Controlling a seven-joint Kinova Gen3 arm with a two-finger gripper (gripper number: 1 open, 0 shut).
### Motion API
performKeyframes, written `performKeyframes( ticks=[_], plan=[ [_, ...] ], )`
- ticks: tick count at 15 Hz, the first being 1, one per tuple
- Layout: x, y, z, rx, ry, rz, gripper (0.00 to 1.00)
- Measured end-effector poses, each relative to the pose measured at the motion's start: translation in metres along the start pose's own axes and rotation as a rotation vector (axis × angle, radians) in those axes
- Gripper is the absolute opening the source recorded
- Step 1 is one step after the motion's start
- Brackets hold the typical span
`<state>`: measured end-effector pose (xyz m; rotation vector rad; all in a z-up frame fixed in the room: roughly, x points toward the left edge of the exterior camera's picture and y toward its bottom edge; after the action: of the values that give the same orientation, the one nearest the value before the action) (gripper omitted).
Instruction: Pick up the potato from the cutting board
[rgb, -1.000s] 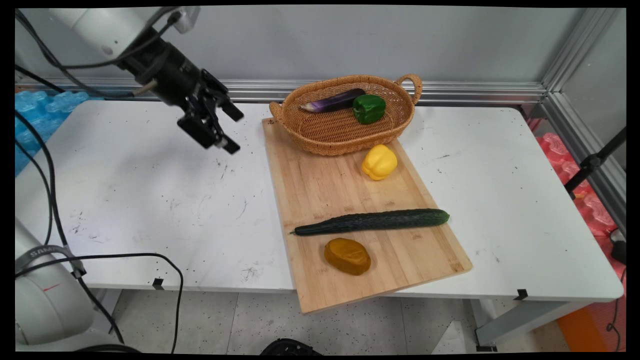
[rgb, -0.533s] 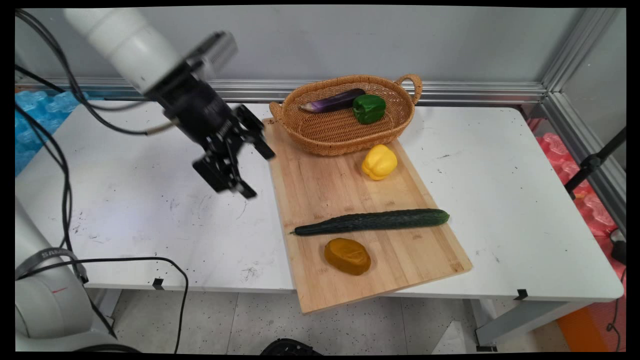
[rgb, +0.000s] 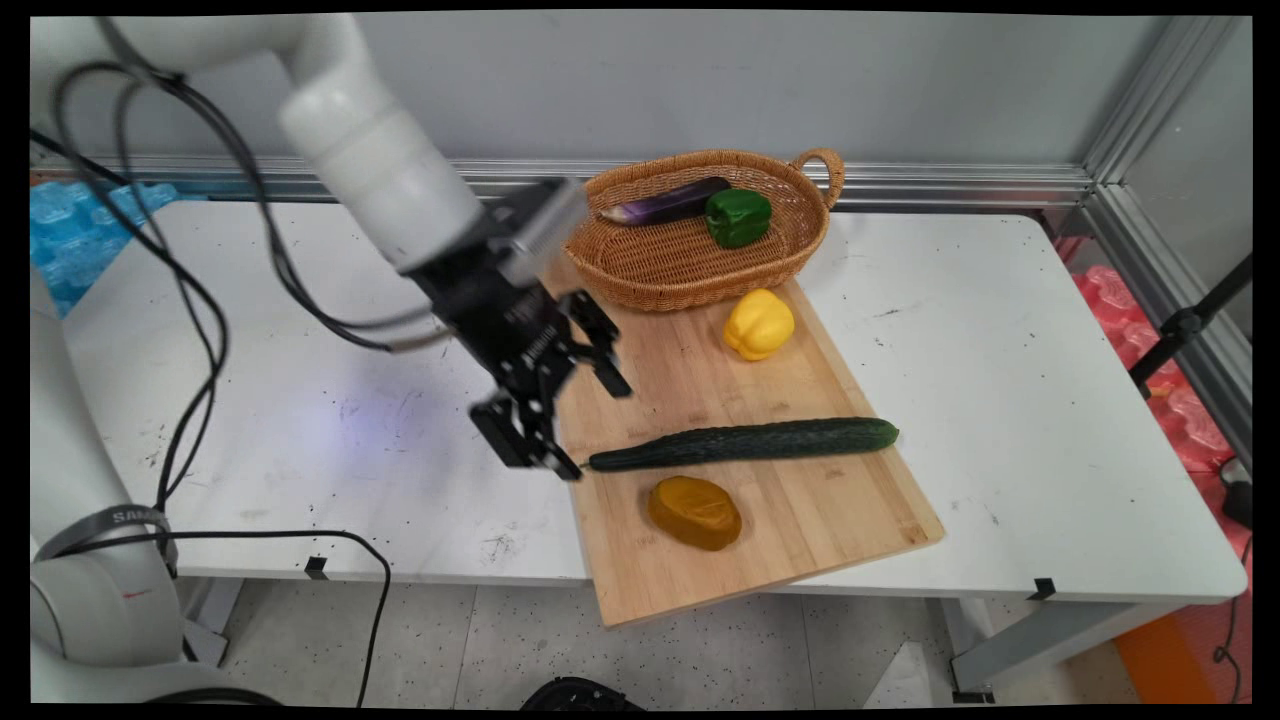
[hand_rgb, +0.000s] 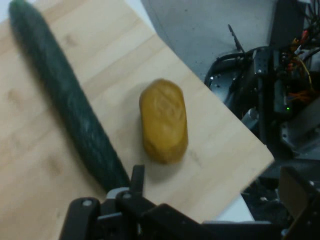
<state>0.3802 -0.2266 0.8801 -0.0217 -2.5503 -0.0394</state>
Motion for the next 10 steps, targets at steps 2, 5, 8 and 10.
performKeyframes(
  ticks=[2, 5, 8, 10],
  plan=[
    [0.011, -0.006, 0.025, -0.007, -0.016, 0.029, 1.00],
    [0.023, -0.014, 0.057, -0.012, -0.045, 0.046, 1.00],
    [0.031, -0.020, 0.079, -0.017, -0.065, 0.052, 1.00],
    [0.036, -0.025, 0.094, -0.023, -0.080, 0.052, 1.00]
  ],
)
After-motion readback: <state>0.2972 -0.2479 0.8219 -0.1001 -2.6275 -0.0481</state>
